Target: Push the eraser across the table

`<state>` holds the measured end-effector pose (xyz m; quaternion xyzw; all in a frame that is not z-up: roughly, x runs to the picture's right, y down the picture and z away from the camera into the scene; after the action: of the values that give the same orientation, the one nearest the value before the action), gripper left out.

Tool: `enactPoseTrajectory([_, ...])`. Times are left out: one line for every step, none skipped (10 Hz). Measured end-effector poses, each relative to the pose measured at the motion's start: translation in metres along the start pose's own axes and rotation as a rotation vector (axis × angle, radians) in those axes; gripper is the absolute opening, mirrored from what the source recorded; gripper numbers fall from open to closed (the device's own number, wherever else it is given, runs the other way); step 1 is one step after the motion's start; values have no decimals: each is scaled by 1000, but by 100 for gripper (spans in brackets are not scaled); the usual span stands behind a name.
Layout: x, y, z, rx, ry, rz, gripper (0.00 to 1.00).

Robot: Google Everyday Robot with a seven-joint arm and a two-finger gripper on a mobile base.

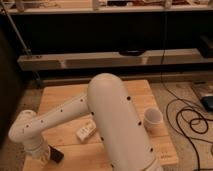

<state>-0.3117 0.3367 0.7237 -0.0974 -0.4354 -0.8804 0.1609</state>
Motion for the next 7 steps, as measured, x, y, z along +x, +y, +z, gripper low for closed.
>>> enactPoseTrajectory([1, 4, -1, -8, 1, 6, 0])
enactPoseTrajectory([1, 7, -2, -12, 2, 9, 0])
enactPoseTrajectory([0, 12, -3, -20, 1, 17, 0])
enactPoseTrajectory([-2, 17, -4, -26, 1, 26, 0])
enactPoseTrajectory([-4, 21, -4, -31, 1, 31, 0])
enactPoseTrajectory([-5, 26, -5, -37, 1, 38, 0])
enactPoseTrajectory([-7, 32, -6, -43, 0, 38, 0])
